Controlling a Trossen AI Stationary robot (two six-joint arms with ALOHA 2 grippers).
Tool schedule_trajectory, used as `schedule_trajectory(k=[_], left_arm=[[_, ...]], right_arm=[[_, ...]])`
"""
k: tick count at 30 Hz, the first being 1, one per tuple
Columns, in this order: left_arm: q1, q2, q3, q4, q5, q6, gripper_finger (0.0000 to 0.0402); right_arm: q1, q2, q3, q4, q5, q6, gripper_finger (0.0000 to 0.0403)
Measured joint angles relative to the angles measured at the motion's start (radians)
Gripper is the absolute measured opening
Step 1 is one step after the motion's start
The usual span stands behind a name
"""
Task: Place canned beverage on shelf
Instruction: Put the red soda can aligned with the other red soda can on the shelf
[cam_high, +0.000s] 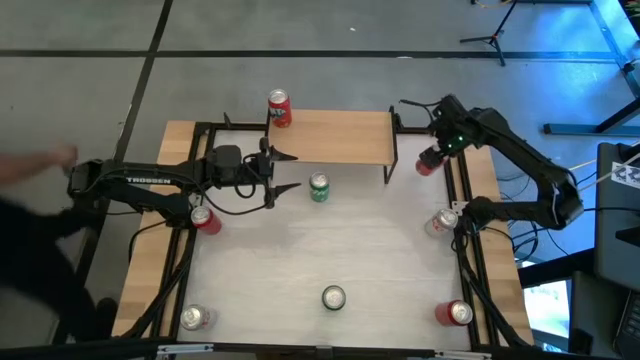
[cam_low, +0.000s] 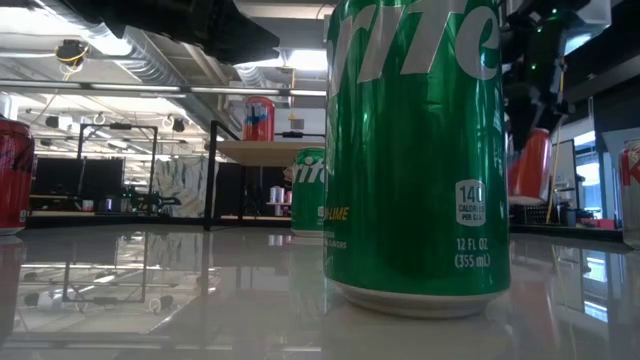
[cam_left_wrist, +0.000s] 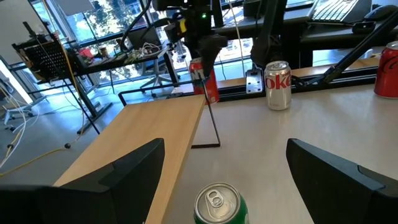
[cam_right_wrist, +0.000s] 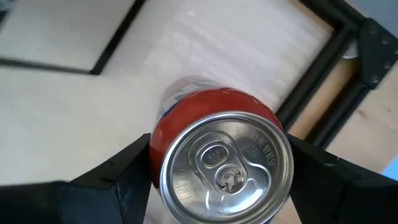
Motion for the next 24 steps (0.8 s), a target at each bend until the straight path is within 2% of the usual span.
schedule_trajectory(k=[9,16,24], left_arm=[[0.000,0.000,0.000,0.000,0.000,0.000,0.0328],[0.000,0.000,0.000,0.000,0.000,0.000,0.0328],[0.000,0.000,0.000,-0.014,0.000,-0.002,0.0328]], right_arm=[[0.264,-0.014,0.000,-0.014,-0.032,0.062,0.0288],[0.478,-0.014,0.000,-0.037,-0.030,0.204,0.0290],[0.712,0.006,0.000,0.094,-0.021,0.283,0.0288]])
